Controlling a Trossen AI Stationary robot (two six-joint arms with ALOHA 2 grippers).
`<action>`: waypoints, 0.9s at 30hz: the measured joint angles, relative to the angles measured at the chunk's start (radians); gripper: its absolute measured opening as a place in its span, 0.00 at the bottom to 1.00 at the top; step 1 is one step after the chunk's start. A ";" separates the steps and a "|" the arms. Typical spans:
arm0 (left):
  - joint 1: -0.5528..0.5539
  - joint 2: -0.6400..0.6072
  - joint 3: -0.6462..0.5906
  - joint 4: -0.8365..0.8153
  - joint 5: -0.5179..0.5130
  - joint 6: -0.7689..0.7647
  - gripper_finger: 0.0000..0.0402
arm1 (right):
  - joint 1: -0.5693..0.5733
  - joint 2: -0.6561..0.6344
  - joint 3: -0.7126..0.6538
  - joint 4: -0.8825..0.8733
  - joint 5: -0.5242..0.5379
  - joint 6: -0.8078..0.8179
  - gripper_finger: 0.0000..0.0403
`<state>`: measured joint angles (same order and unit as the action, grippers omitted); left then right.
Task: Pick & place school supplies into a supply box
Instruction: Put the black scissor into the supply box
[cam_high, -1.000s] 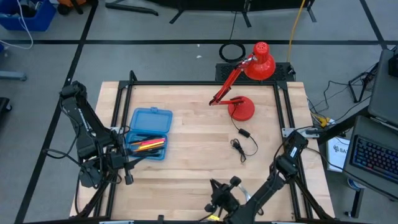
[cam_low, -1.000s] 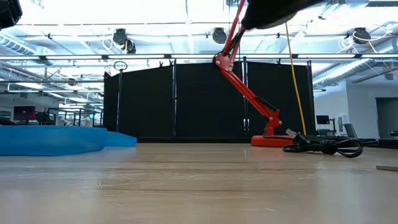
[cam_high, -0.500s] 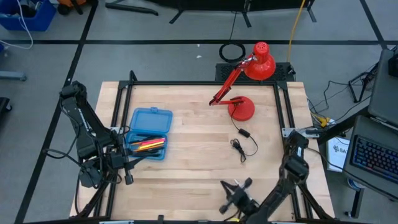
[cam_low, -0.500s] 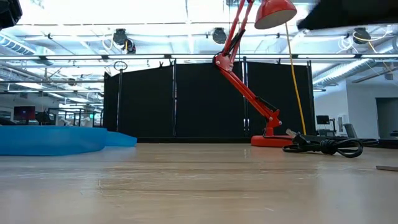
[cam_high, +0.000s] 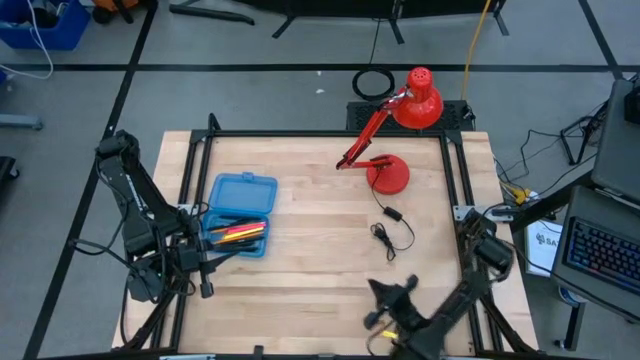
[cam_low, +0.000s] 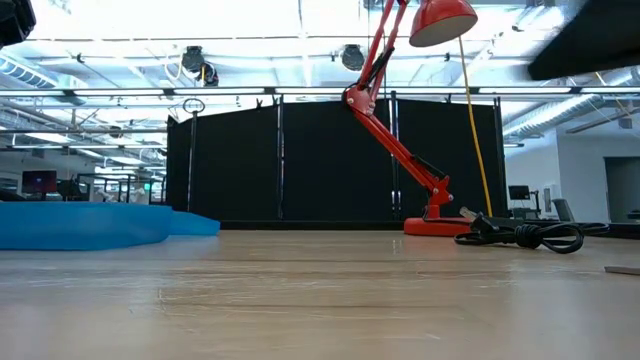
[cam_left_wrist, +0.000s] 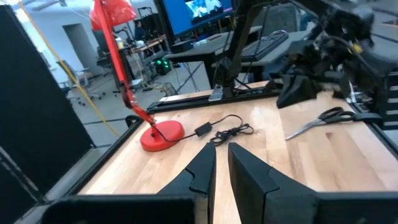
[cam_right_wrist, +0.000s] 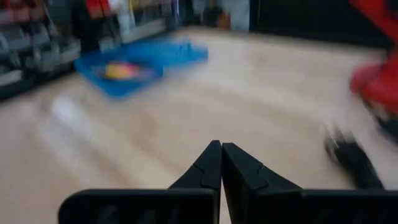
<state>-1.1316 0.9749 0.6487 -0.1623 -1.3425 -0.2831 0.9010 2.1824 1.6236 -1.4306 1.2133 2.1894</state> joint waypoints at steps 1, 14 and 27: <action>0.000 0.000 0.000 -0.001 0.010 -0.005 0.12 | 0.014 -0.020 -0.009 0.010 -0.047 -0.004 0.00; 0.000 0.002 0.000 -0.001 0.041 -0.042 0.12 | 0.128 -0.149 -0.040 0.121 -0.349 -0.003 0.00; 0.000 0.002 0.000 0.000 0.035 -0.052 0.12 | 0.100 -0.189 -0.040 0.139 -0.605 -0.030 0.00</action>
<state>-1.1314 0.9768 0.6487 -0.1619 -1.3077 -0.3351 1.0008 1.9937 1.5833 -1.2915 0.6084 2.1595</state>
